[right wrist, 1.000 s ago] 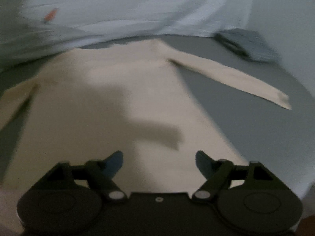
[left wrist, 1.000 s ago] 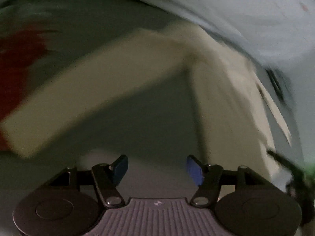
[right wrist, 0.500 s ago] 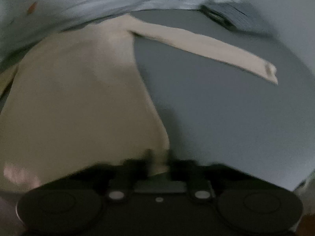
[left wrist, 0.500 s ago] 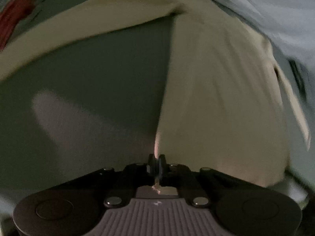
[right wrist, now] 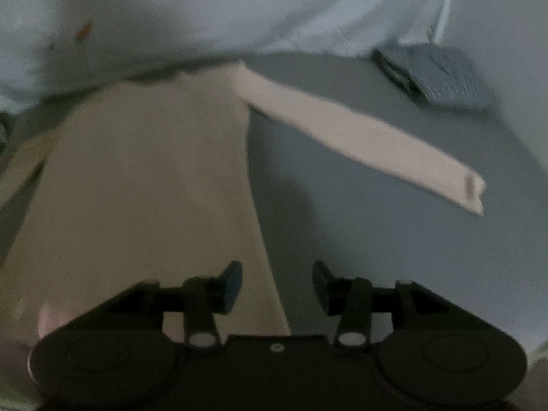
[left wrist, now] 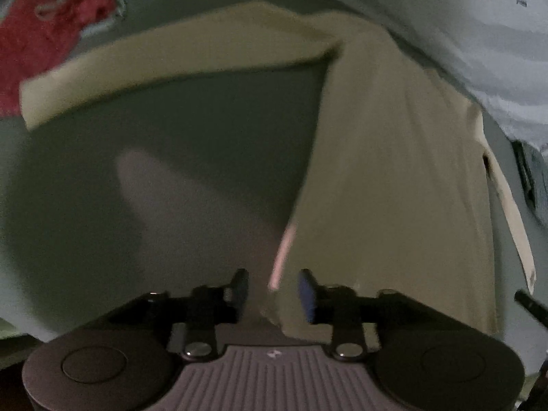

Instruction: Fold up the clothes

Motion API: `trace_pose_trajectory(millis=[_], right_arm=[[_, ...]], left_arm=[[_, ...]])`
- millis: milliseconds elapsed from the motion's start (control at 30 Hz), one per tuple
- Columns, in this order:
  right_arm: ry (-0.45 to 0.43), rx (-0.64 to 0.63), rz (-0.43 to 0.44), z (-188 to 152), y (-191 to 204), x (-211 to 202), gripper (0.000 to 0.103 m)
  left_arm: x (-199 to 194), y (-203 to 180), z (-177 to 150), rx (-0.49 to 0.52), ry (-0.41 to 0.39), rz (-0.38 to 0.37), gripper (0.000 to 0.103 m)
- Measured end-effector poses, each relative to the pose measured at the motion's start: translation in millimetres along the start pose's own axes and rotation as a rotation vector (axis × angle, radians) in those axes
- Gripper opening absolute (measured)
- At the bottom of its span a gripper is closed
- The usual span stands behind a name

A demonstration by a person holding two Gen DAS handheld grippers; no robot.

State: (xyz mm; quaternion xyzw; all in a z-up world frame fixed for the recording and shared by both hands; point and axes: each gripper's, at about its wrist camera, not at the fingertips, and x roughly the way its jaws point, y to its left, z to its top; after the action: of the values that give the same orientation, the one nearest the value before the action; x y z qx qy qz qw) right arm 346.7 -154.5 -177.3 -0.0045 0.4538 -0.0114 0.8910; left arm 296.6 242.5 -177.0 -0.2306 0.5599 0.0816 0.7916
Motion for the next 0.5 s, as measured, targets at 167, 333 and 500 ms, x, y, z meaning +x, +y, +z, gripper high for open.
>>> trace_pose_trajectory(millis=[167,333,500], right_arm=[[-0.025,-0.043,0.083,31.0,48.9,24.7,0.047],[-0.026,-0.153,0.185,50.3,122.4,43.3,0.048],[-0.038,-0.302,0.213,42.7,179.2,38.6,0.050]], left_arm=[[-15.3,40.8,26.6,-0.132,-0.091,0.066,0.062],[-13.9,108.8,51.2,-0.395,-0.154,0.129,0.077],[-7.5,176.1,66.9,-0.633,-0.176,0.053,0.077]])
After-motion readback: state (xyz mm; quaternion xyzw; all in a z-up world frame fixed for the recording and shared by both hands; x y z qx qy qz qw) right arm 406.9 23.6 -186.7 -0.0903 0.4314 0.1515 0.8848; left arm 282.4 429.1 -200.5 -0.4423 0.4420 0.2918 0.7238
